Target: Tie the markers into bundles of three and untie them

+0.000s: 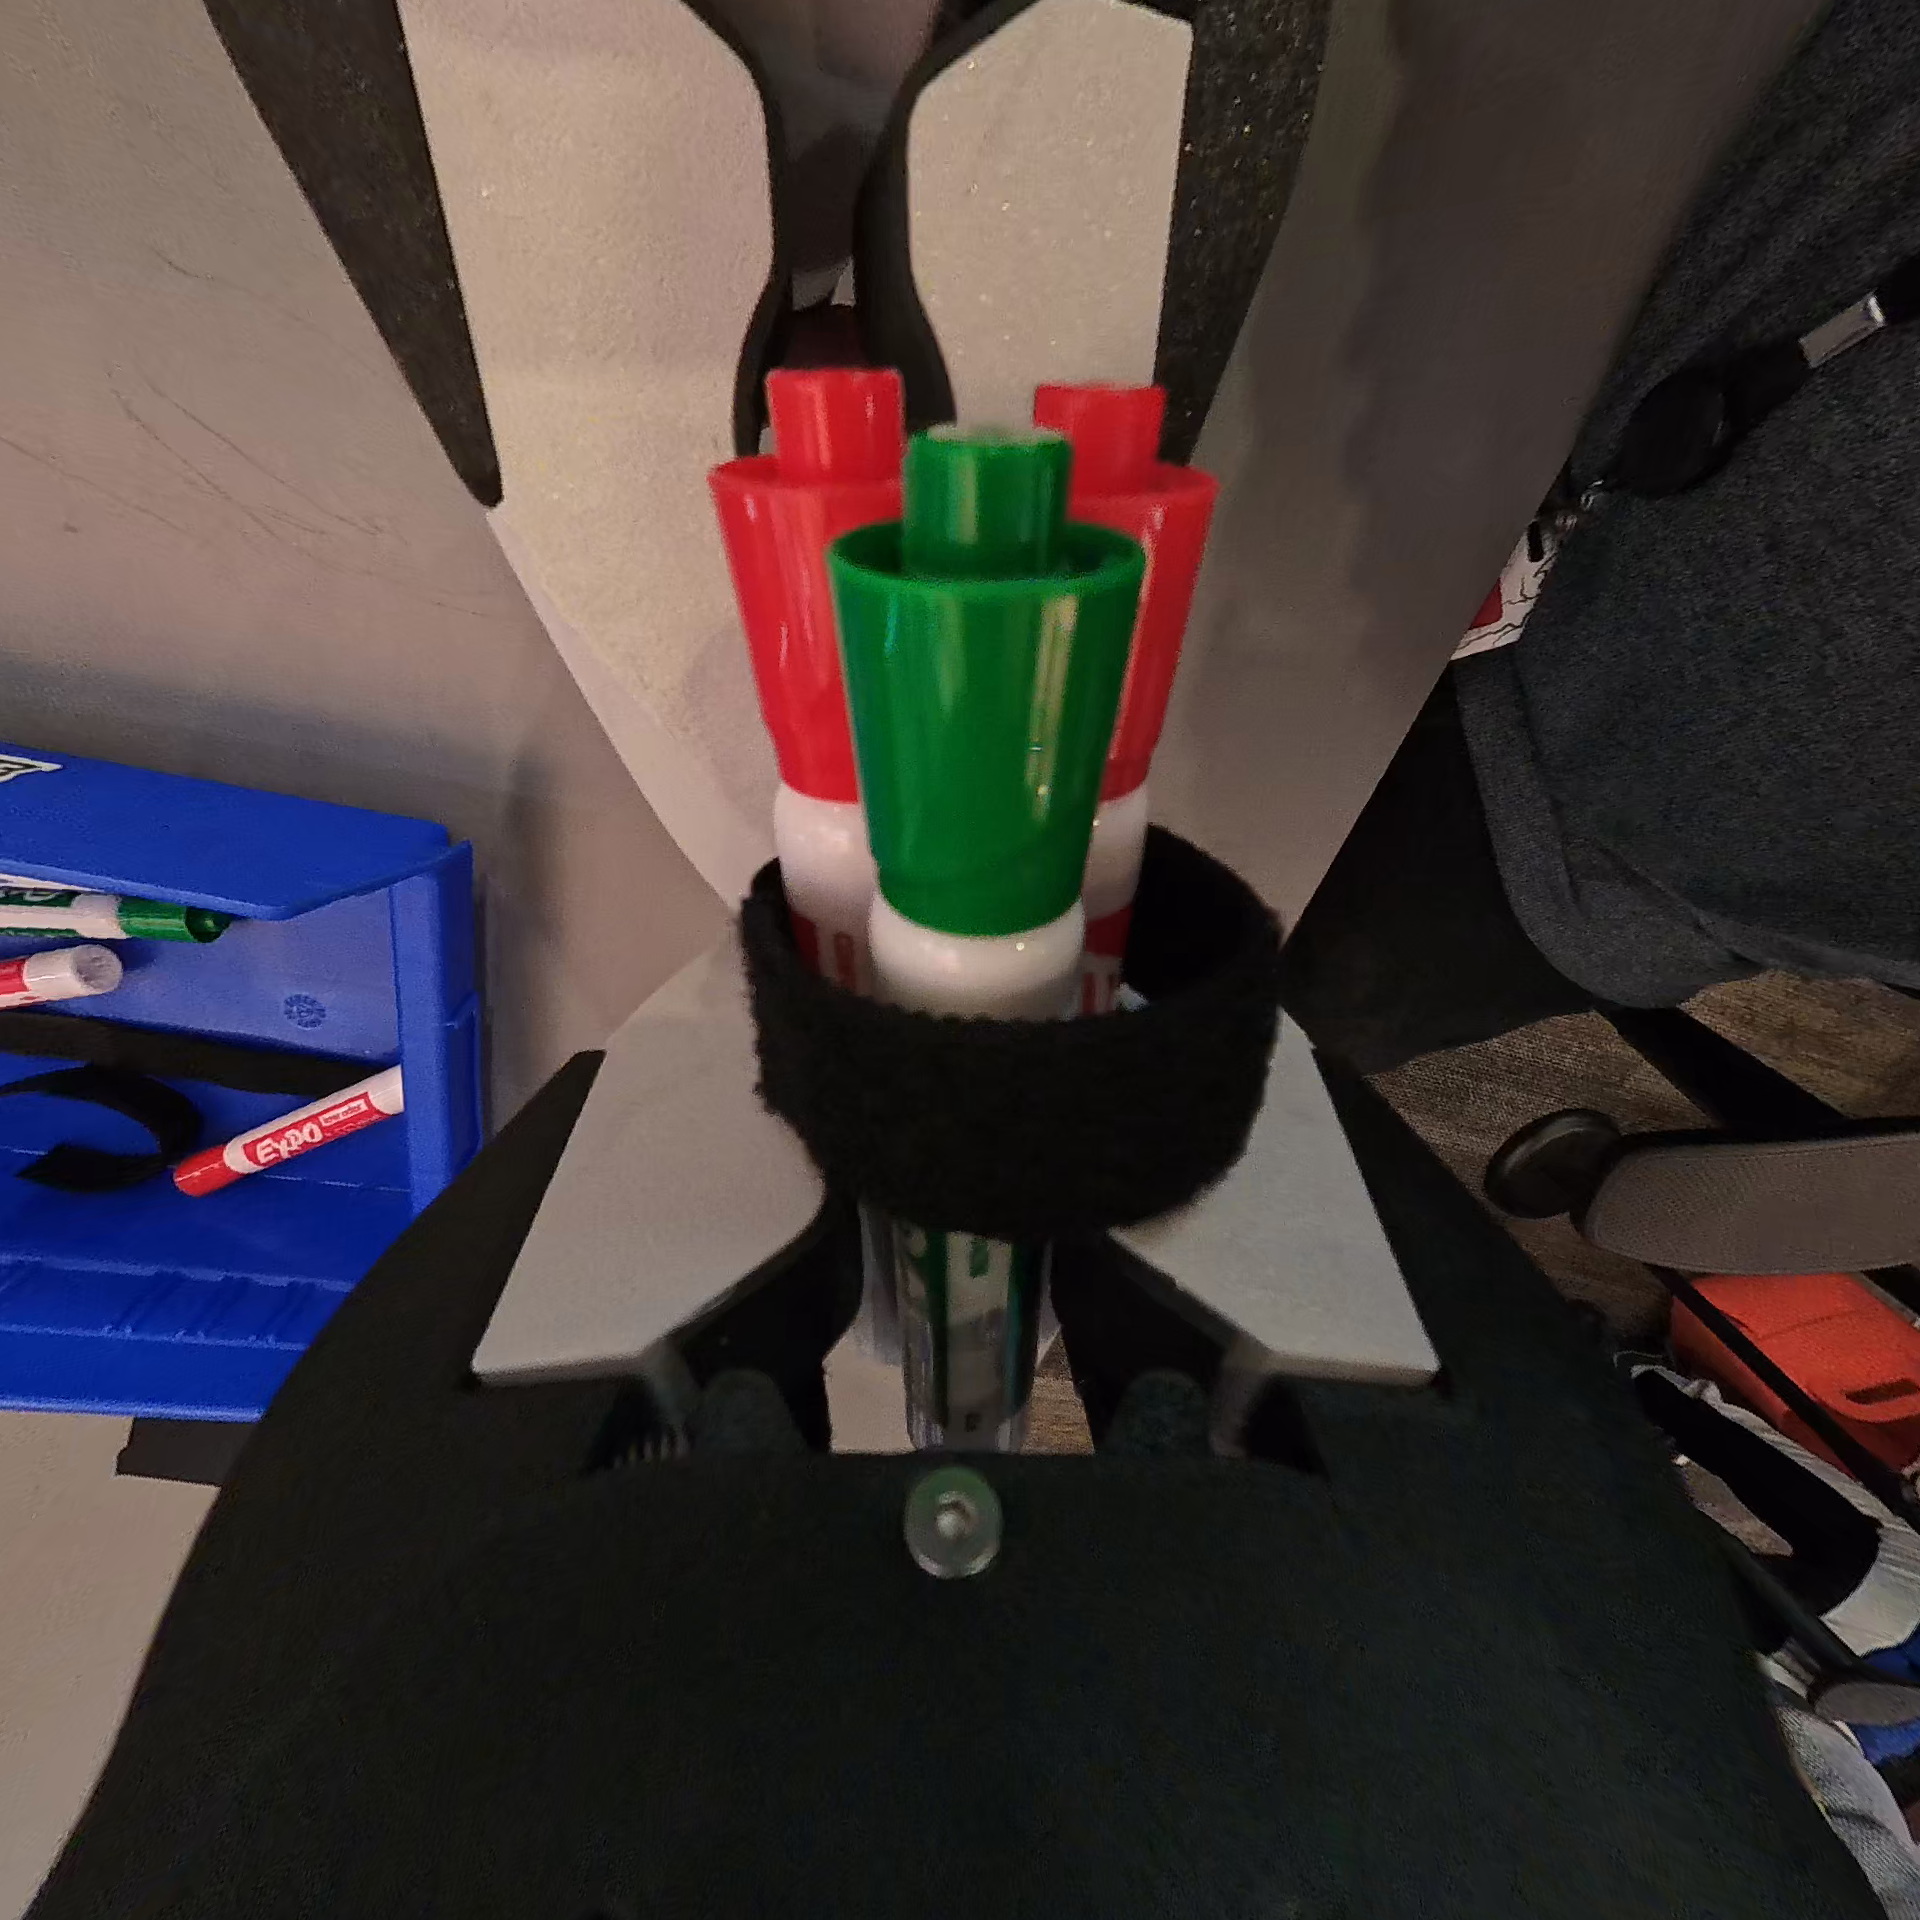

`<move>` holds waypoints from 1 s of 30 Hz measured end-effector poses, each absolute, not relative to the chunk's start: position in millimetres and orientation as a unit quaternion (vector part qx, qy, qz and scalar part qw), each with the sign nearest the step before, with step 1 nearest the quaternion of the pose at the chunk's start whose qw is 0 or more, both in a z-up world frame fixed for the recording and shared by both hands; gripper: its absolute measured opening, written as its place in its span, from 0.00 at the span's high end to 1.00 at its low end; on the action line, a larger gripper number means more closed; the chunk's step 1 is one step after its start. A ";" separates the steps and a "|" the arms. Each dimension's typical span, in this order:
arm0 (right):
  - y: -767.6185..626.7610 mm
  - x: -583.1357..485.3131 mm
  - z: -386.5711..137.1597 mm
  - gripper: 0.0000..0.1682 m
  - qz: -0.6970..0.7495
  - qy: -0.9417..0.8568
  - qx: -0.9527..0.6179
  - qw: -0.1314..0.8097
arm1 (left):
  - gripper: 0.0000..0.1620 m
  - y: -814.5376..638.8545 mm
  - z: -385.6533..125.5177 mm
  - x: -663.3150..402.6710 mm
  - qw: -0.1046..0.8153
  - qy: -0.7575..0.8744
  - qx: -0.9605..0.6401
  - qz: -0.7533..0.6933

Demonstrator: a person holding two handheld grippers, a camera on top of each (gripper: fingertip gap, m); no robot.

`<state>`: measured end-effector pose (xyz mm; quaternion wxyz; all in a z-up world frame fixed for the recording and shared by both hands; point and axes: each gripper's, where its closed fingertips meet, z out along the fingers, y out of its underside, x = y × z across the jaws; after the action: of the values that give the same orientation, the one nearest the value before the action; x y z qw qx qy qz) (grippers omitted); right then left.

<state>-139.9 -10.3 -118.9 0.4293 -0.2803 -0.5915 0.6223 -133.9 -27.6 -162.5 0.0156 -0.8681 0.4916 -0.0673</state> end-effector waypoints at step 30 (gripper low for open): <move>-10.2 -150.0 -136.2 1.00 0.642 -0.593 -0.335 0.352 | 0.74 -18.2 -166.1 -146.7 0.045 0.462 -0.884 -0.056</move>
<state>-150.0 -10.2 -136.2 0.3524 -0.3354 -0.5927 0.6419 -146.7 -18.2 -166.1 0.0453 -0.8842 0.4616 -0.0559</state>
